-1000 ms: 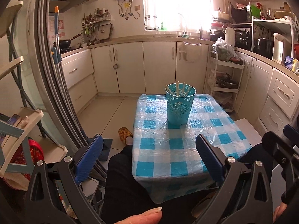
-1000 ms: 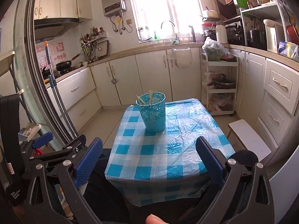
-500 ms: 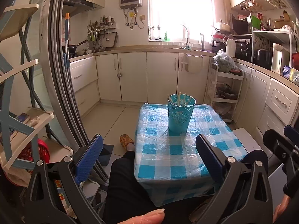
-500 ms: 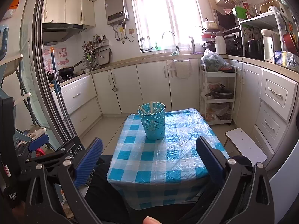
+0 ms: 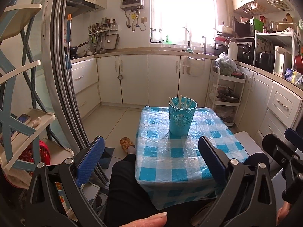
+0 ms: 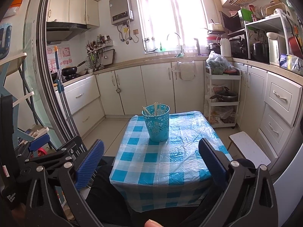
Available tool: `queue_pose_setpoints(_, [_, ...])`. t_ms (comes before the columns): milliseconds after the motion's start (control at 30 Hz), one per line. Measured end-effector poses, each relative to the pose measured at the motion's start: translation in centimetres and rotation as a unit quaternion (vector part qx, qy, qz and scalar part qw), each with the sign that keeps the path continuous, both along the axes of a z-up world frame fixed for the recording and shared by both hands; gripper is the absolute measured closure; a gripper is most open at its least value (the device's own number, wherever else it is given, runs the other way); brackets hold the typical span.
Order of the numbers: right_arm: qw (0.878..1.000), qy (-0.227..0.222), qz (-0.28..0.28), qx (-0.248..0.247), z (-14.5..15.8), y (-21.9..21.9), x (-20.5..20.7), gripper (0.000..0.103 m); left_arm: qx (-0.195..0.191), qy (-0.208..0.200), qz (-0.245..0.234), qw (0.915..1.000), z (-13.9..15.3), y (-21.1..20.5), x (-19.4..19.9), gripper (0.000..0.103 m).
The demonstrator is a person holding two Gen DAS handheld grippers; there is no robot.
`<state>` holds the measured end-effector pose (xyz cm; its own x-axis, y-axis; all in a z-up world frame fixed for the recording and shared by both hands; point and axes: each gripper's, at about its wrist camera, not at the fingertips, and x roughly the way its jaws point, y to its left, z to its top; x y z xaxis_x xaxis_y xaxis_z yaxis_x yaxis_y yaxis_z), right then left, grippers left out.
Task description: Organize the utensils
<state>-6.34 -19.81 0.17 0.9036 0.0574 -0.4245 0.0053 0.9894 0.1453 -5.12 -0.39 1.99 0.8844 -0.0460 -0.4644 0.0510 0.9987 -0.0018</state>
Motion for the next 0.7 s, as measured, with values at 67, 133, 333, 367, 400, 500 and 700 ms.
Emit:
queue_pose_setpoints(67, [1.000,-0.001,0.000,0.000,0.08,0.07,-0.05,0.007,0.000,-0.002,0.000,1.0000,0.10,-0.07,-0.23,0.008])
queue_pose_setpoints(133, [1.000,-0.001,0.001,-0.001,0.08,0.16,-0.07,0.007,0.000,-0.003,-0.001,1.0000,0.13,-0.05,-0.36,0.008])
queue_pose_setpoints(333, [1.000,-0.003,0.003,-0.005,0.14,0.37,-0.25,0.007,0.000,-0.005,-0.001,1.0000,0.22,-0.01,-0.55,0.008])
queue_pose_setpoints(367, [1.000,-0.003,0.003,-0.005,0.14,0.43,-0.27,0.007,0.000,-0.006,-0.001,1.0000,0.26,-0.04,-0.60,0.008])
queue_pose_setpoints(400, [1.000,-0.003,0.004,-0.006,0.13,0.46,-0.29,0.007,0.000,-0.006,-0.001,1.0000,0.30,-0.06,-0.65,0.008])
queue_pose_setpoints(500, [1.000,-0.003,0.004,-0.008,0.15,0.58,-0.33,0.007,0.000,-0.006,-0.001,1.0000,0.35,-0.08,-0.74,0.008])
queue_pose_setpoints(700, [1.000,-0.002,0.006,-0.009,0.14,0.70,-0.34,0.007,0.000,-0.006,-0.001,1.0000,0.31,-0.11,-0.73,0.008])
